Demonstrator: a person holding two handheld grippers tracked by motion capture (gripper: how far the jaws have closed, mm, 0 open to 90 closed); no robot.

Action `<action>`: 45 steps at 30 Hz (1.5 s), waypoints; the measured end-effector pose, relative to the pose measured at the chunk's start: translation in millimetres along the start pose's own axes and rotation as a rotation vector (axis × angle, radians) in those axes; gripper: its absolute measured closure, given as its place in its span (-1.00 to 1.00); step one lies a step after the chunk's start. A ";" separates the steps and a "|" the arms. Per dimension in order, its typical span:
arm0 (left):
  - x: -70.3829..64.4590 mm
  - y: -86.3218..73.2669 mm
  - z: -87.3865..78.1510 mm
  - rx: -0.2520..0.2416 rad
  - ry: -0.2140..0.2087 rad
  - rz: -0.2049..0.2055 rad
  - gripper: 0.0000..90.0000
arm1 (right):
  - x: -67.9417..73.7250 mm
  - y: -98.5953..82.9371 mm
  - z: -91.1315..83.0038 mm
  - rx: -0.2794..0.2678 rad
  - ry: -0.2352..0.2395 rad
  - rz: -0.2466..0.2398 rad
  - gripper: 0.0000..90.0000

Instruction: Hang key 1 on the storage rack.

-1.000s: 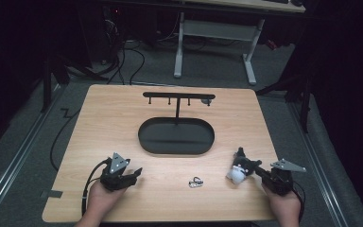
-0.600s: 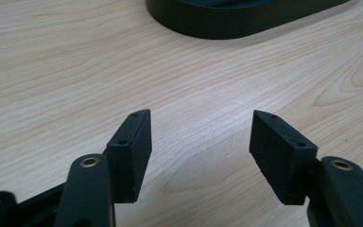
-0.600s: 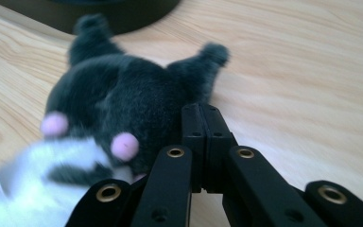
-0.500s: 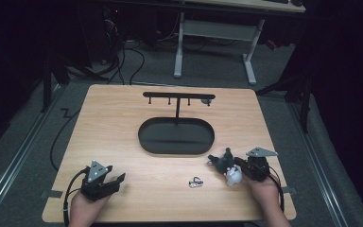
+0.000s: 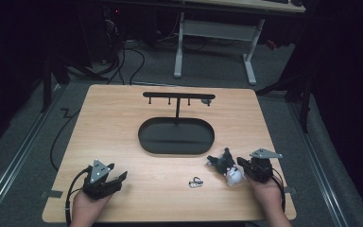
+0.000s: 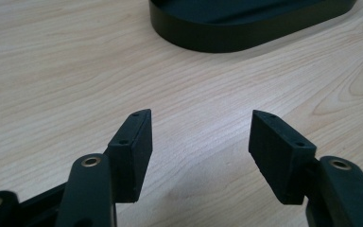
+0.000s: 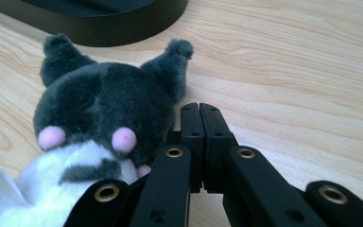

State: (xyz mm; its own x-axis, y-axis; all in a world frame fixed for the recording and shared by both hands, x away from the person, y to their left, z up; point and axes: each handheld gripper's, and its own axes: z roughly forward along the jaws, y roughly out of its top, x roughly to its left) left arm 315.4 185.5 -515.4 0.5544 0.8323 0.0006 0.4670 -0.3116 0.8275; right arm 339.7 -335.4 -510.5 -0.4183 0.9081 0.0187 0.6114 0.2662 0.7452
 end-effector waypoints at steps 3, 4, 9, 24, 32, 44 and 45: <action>-2.3 3.5 2.6 0.000 -0.001 0.020 -0.06 | -2.1 -2.6 -4.7 -0.005 -0.005 0.011 0.99; -3.2 5.4 3.8 -0.004 0.002 0.027 -0.06 | -2.2 -3.5 -6.3 -0.002 -0.004 0.014 0.99; -5.7 12.5 10.8 -0.022 -0.015 0.035 -0.06 | -0.6 -10.0 -15.5 -0.001 -0.017 0.004 0.93; -28.3 33.2 38.6 -0.018 -0.082 0.105 -0.22 | 2.7 -33.7 -38.5 -0.026 -0.093 0.030 0.66; -16.8 32.3 41.1 -0.008 -0.127 0.035 -0.24 | 4.8 -31.3 -36.2 0.025 -0.091 0.040 0.60; -16.6 26.9 35.8 -0.043 -0.133 0.083 -0.19 | 6.1 -14.3 -40.6 0.142 -0.087 0.049 0.55; -16.6 26.9 35.8 -0.043 -0.133 0.083 -0.19 | 6.1 -14.3 -40.6 0.142 -0.087 0.049 0.55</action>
State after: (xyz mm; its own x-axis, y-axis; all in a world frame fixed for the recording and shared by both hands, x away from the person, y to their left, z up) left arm 343.5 146.9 -513.3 0.6775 0.7355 -0.0020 0.3877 -0.3548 0.8508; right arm 301.2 -346.8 -494.1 -0.3294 0.9441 -0.0096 0.7213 0.2582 0.6427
